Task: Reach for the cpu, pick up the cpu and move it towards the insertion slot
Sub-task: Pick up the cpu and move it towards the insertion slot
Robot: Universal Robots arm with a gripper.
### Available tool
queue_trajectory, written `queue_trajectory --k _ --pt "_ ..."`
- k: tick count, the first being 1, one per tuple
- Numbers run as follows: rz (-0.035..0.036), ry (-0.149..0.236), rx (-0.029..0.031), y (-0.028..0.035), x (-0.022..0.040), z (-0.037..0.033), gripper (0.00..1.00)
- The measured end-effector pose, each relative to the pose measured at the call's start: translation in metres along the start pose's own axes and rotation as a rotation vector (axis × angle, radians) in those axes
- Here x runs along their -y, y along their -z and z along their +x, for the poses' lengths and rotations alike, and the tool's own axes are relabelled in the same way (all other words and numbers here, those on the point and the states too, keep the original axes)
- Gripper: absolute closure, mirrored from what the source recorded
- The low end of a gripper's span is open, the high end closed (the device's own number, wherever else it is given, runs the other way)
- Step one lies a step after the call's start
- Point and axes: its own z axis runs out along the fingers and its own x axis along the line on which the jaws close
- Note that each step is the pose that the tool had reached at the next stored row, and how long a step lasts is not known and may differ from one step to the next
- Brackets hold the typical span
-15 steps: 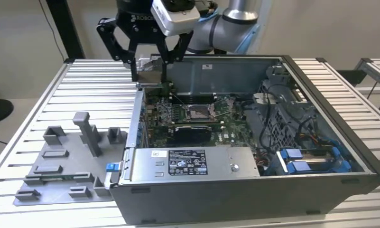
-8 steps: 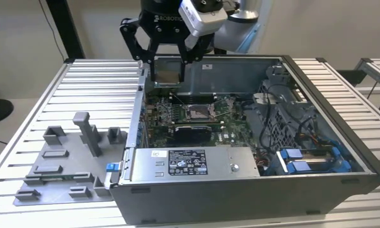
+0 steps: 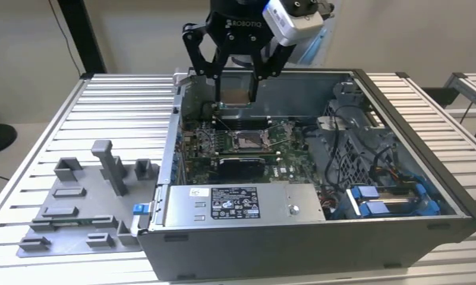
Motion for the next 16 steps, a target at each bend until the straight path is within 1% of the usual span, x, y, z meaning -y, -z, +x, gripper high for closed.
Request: queue_trajectory --k 11,12,16 --pt "-0.0001 0.0 0.0 0.0011 0.001 -0.0505 1.0" --pt "0.0001 0.0 0.0003 0.0012 0.0011 -0.0529 1.0" --pt "-0.0001 0.0 0.0001 0.0012 0.001 -0.0531 1.0"
